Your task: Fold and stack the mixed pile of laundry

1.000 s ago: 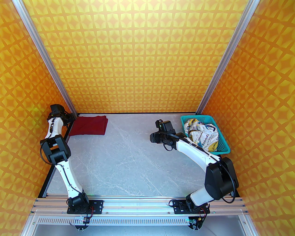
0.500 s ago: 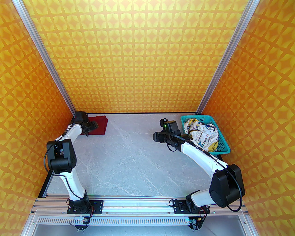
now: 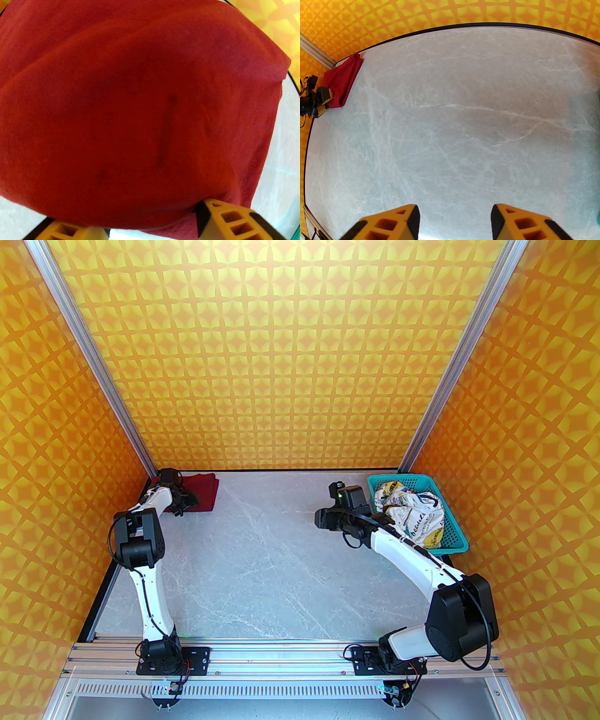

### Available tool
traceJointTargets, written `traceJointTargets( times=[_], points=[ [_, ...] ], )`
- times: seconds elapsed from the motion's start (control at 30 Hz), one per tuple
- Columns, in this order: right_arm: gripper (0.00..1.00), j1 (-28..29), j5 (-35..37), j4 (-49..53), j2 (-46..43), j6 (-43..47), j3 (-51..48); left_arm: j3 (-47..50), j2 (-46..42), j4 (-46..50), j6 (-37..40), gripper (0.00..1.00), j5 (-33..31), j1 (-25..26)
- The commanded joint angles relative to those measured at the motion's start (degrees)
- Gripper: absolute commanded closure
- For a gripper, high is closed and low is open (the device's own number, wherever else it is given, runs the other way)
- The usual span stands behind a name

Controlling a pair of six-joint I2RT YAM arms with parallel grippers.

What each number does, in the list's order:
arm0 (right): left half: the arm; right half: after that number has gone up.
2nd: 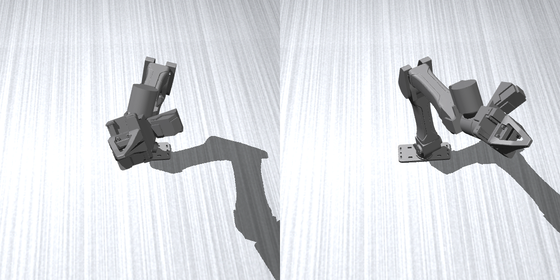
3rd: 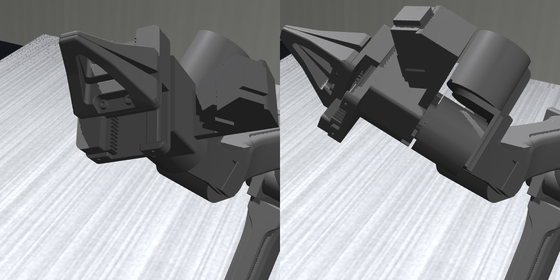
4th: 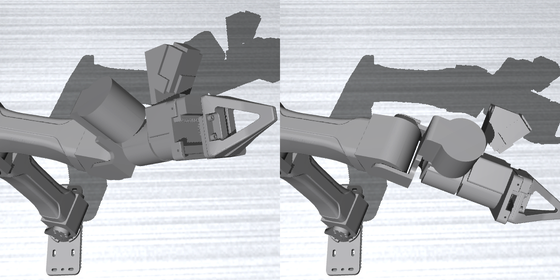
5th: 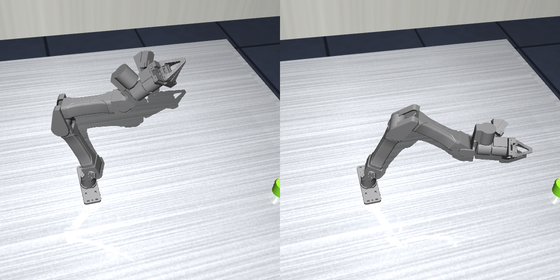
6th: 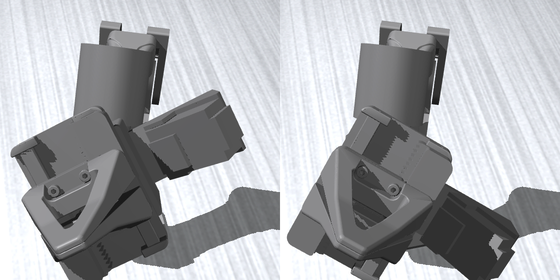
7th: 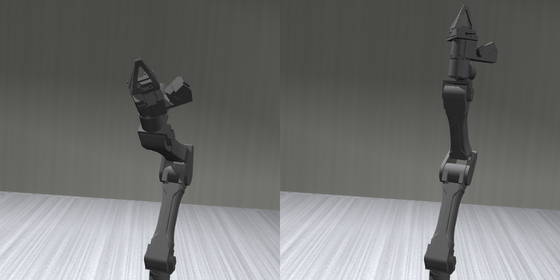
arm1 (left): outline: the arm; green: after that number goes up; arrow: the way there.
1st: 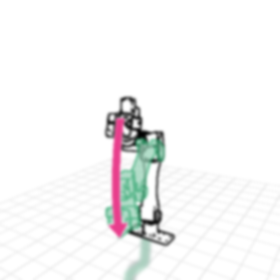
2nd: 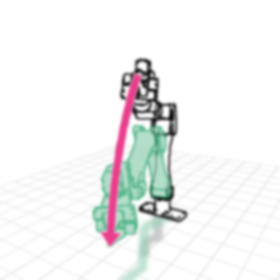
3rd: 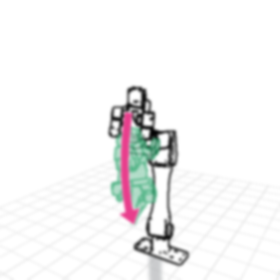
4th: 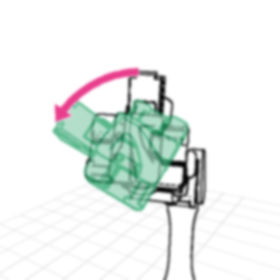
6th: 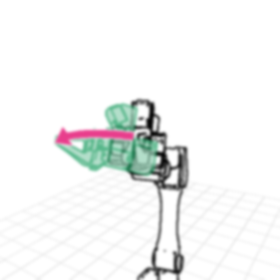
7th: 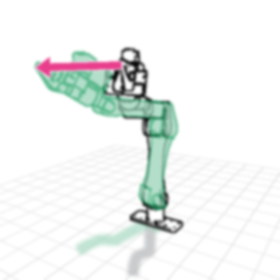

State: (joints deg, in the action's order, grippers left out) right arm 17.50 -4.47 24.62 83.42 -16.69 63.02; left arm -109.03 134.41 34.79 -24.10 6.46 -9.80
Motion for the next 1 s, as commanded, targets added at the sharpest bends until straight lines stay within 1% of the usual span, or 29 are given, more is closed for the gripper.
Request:
traceJointTargets(
  times=[0.0,0.1,0.2,0.27,0.33,0.4,0.47,0.57,0.63,0.7,0.73,0.8,0.87,0.97],
  points=[
    [0.45,-1.3,-0.3,1.5,-2.6,1.4,1.1,-6.1,4.3,2.6,-2.0,0.37,0.7,-1.7],
    [0.45,-2.5,0.6,2.9,-3.9,1.8,1.9,-11.7,7.6,4.1,-1.9,0.38,1.9,-2.4],
    [0.45,-4.5,4.1,6.0,-5.0,2.5,3.6,-15.9,9.4,5.7,-0.7,0.40,3.1,-2.5],
    [0.45,-6.8,7.1,8.4,-6.0,2.4,4.7,-16.3,8.8,5.6,0.0,0.42,4.7,-2.4],
    [0.42,-10.4,7.5,9.0,-7.2,1.3,4.7,-13.9,6.2,4.2,0.6,0.43,5.8,-2.1],
    [0.41,-14.0,6.5,8.2,-8.5,0.2,4.1,-8.7,1.8,0.7,0.9,0.43,6.4,-1.5],
    [0.40,-16.8,7.6,8.0,-9.0,-0.6,4.0,-3.0,-3.6,-2.9,1.0,0.42,6.6,-0.6],
    [0.40,-20.4,10.6,13.2,-6.7,-0.2,8.3,3.9,-11.5,-6.0,1.5,0.42,7.2,1.3],
    [0.35,-22.2,15.2,18.2,-4.2,0.8,12.1,9.5,-17.3,-8.3,1.9,0.42,7.3,3.4],
    [0.26,-24.5,17.5,20.7,-2.1,0.9,14.3,15.5,-23.3,-10.9,2.4,0.42,7.8,6.0],
    [0.22,-26.0,17.7,21.6,-0.9,0.5,15.0,18.7,-26.2,-12.5,2.6,0.42,8.5,7.7],
    [0.18,-29.0,16.2,21.9,1.0,-0.5,15.6,25.2,-31.6,-15.4,3.3,0.42,10.7,11.2],
    [0.12,-31.4,15.1,21.4,3.0,-1.0,15.3,30.7,-36.5,-18.9,3.4,0.42,13.6,15.0],
    [0.08,-34.6,11.4,20.9,7.6,-1.0,16.1,39.5,-43.0,-25.9,2.5,0.42,19.4,20.9]
  ],
)
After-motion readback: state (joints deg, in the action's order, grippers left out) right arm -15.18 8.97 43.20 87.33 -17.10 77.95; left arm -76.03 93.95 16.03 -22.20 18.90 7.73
